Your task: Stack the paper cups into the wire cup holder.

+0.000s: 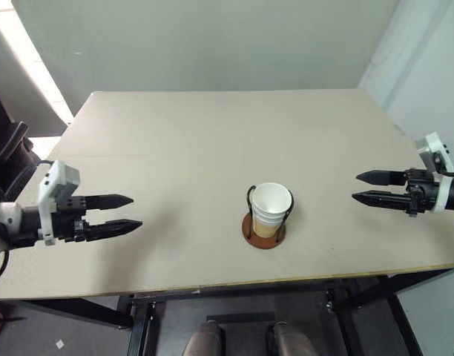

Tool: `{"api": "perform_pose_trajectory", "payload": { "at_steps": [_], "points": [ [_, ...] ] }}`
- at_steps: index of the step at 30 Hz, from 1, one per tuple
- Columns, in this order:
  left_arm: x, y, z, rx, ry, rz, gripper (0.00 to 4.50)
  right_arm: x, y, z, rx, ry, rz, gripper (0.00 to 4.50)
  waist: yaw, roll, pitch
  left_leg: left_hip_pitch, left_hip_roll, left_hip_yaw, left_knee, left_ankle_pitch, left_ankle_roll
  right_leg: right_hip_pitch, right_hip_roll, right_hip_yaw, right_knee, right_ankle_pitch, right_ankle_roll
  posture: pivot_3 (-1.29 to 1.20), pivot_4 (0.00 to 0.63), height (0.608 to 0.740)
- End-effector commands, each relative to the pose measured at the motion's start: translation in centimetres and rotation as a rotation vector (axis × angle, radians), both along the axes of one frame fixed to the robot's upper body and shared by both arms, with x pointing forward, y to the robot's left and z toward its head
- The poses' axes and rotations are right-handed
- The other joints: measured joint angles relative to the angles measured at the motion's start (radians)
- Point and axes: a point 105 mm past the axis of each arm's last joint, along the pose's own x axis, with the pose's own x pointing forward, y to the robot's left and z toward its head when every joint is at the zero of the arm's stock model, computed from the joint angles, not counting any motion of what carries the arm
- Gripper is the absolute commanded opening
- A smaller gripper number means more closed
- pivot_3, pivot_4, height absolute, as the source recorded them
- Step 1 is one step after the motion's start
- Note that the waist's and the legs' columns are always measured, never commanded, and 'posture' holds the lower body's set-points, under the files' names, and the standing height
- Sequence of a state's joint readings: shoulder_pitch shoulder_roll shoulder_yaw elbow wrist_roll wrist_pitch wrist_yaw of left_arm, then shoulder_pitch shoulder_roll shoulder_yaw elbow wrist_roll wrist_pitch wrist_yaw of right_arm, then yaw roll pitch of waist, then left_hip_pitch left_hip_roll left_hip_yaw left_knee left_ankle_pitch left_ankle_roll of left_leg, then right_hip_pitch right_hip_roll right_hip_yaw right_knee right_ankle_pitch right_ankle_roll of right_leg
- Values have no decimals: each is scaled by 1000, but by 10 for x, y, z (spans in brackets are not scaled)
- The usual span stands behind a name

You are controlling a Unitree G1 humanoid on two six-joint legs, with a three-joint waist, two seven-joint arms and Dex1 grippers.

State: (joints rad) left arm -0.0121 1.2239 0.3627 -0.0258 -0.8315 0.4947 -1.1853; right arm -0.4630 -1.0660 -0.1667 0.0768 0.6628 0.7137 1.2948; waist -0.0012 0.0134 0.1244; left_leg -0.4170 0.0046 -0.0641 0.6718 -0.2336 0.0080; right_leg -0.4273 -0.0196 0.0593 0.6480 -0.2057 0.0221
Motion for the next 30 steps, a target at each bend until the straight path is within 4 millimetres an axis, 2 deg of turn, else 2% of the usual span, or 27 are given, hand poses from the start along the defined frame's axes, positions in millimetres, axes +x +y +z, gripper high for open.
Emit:
{"api": "perform_pose_trajectory", "payload": {
  "at_steps": [1, 16, 30],
  "points": [
    [-2, 5, 13, 1, -60, 42, 3805, 1, 3, 14, -7, -44, 14, 3819, -2, 0, 0, 0, 0, 0, -3, 1, -1, -1, 0, 0, 0, 0, -1, 0, 150, 740],
    [-15, 25, 7, 6, -80, 166, 3805, 11, 7, 14, -45, -54, 29, 3819, -3, -1, 0, -3, 3, -2, -9, -3, -6, -7, 2, -2, 0, 0, -2, 0, 150, 740],
    [-23, 22, 0, 9, -55, 188, 3805, 14, 5, 18, -64, -77, 44, 3819, -2, -1, 0, -3, 3, -2, -8, -4, -6, -7, 2, -2, 0, -1, -3, 0, 150, 740]
  ]
}}
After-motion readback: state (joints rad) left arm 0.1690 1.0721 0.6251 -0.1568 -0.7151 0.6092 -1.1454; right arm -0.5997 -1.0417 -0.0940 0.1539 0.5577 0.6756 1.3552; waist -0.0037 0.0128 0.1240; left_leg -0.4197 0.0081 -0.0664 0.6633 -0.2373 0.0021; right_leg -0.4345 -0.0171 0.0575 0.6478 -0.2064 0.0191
